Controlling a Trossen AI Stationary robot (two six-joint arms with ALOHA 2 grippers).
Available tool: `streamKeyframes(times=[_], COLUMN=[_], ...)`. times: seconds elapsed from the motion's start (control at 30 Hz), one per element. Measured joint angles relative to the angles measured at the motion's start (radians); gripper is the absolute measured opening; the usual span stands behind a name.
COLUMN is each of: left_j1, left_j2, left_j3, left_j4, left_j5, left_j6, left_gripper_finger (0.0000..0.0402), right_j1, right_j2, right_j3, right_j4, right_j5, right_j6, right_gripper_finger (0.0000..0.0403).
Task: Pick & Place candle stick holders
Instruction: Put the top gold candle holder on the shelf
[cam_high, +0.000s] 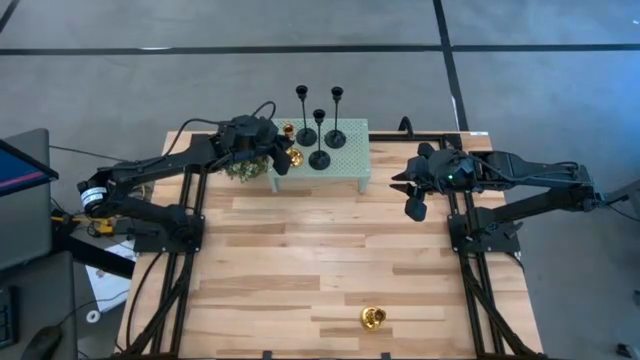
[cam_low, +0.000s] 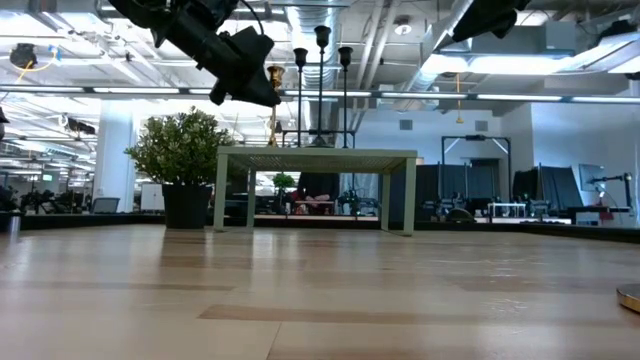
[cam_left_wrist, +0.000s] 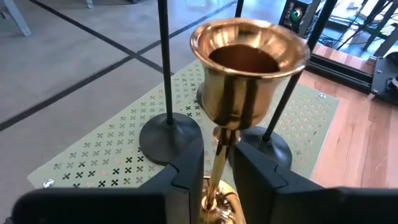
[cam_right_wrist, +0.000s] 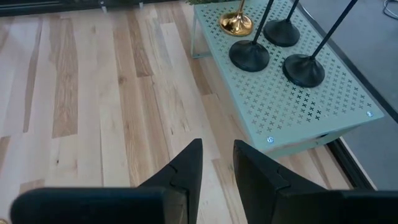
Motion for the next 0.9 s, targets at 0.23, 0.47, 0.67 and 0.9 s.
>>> streamKeyframes(times=[0.23,0.47,0.67,0.9], left_j1=[0.000,0.000,0.000,-0.005], left_j2=[-0.093,-0.189,-0.183,-0.158], left_j3=[0.000,0.000,0.000,0.000], left_j4=[-0.010,-0.083,-0.086,-0.087], left_j5=[0.000,0.000,0.000,0.018], left_j6=[0.002,0.002,0.002,-0.001], left_gripper_finger=[0.0094,0.0114,0.0126,0.0127], right_j1=[0.000,0.000,0.000,0.000], right_j2=[0.000,0.000,0.000,0.000], right_j3=[0.000,0.000,0.000,0.000], right_j4=[-0.001,-0.002,-0.002,-0.009], right_j5=[-0.003,-0.003,-0.002,-0.002], right_j6=[0.000,0.000,0.000,0.000], right_gripper_finger=[0.0081,0.0081,0.0081,0.0081])
